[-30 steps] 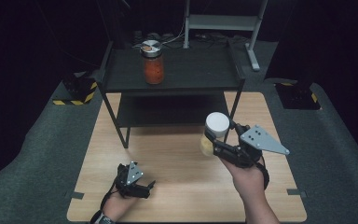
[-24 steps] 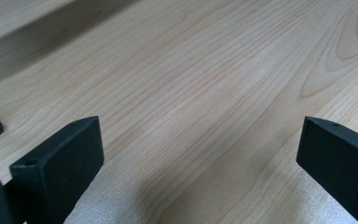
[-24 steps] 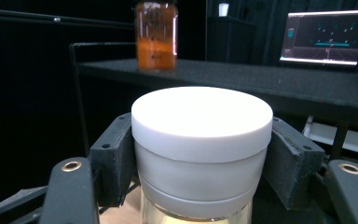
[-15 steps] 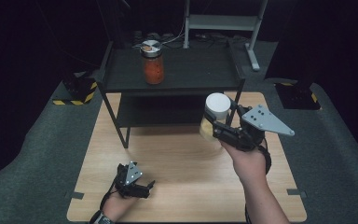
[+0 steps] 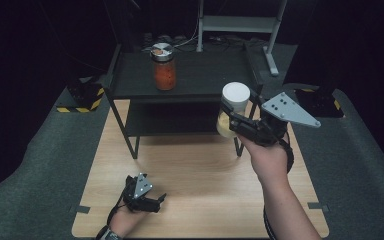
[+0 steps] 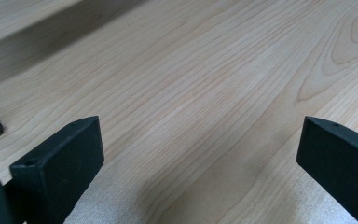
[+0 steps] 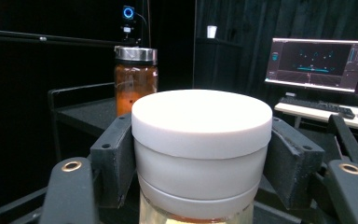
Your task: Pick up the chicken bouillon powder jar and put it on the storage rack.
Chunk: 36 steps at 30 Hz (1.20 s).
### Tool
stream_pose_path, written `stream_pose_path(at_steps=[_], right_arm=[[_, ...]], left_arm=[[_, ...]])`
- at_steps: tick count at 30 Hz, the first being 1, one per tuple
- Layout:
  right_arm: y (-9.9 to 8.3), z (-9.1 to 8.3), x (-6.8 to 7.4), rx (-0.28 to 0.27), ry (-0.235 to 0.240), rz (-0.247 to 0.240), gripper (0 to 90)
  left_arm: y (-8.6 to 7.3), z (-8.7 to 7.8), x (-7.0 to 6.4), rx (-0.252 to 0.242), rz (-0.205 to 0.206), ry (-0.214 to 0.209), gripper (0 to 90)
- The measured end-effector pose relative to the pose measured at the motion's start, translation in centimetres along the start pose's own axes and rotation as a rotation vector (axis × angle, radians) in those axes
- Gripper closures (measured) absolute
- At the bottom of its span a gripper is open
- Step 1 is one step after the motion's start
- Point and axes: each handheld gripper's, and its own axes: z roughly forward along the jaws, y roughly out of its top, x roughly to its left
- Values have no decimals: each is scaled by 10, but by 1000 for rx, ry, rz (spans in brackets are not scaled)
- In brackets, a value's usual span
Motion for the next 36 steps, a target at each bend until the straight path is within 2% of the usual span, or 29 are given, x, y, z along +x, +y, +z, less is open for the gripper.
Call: stream_pose_path(at_steps=[13, 20, 29, 36], right_arm=[[24, 20, 3, -31, -25, -13, 332], [37, 33, 10, -45, -36, -32, 332], [42, 51, 18, -72, -59, -42, 332], [40, 72, 11, -80, -64, -17, 332]], left_arm=[[-1, 0, 2, -9, -7, -15, 10], [-2, 0, 3, -13, -7, -21, 10], [-1, 0, 5, -8, -5, -30, 10], [-1, 0, 6, -7, -6, -36, 10]])
